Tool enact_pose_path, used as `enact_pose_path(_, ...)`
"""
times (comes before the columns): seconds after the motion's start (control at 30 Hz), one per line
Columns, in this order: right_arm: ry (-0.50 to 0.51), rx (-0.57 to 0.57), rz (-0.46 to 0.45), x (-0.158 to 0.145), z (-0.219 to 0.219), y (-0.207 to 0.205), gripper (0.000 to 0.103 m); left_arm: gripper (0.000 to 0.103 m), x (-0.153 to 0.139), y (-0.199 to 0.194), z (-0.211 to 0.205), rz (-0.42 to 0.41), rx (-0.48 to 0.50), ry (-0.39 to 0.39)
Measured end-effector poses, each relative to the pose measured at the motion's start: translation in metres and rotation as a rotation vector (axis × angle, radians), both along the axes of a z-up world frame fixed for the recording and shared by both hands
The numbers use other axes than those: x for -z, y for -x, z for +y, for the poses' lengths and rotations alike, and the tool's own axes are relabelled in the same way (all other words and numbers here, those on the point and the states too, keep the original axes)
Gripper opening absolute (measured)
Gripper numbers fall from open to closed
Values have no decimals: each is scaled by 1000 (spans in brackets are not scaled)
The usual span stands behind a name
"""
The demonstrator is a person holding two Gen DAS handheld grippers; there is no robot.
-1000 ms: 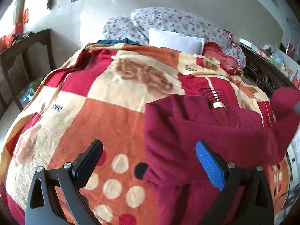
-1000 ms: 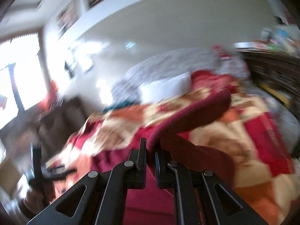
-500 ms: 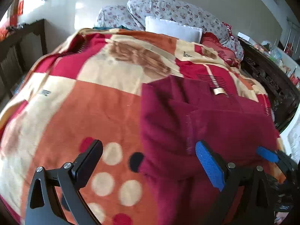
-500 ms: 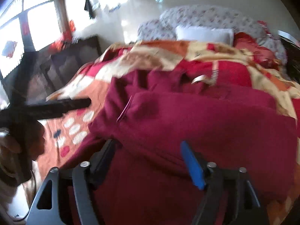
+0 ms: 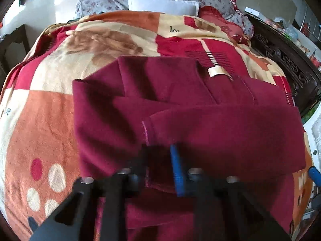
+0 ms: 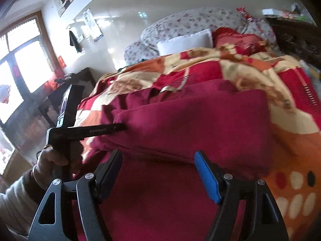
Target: Fold small clothes
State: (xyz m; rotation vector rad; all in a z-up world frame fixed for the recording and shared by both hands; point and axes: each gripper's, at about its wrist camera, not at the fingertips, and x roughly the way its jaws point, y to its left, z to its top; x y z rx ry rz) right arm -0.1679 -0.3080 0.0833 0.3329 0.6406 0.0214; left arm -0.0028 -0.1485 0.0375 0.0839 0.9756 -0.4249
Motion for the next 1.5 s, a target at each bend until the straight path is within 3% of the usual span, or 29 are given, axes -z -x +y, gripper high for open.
enact_pose_path(0.03,-8,16,-7,-2,-7,5,79,5,-4,3,1,-18,-4,-7)
enact_pose_path(0.2,-3,109,-34,-20,-37,22,79,5,-51,16,32,-80,6,97)
enact_pose_path(0.33,36,177,-36,-31,-51,24,79,5,-74,17,63,-126,-36,90)
enact_pose_path(0.4,65,181,-2,-31,-51,14,75,5,-69,13,72,-106,-55,81)
enact_pose_path(0.47,101,168,22,-28,-48,0,59,5,-58,10,76,-90,-69,53)
enact_pose_path(0.7,192,154,133,2,-52,-69,54,5,-9,2,69,-20,-87,-26)
enact_pose_path(0.83,178,182,214,29,-73,-102,46,5,-1,0,62,-26,-85,-54)
enact_pose_path(0.93,145,200,194,33,-84,-112,46,5,4,-2,58,-29,-88,-76)
enact_pose_path(1.07,142,204,209,24,-81,-102,47,5,3,0,58,-37,-91,-79)
enact_pose_path(1.23,167,159,190,9,-59,-61,48,6,3,4,61,-43,-93,-74)
enact_pose_path(1.5,228,163,246,34,-44,-29,49,6,5,10,55,-86,-103,-111)
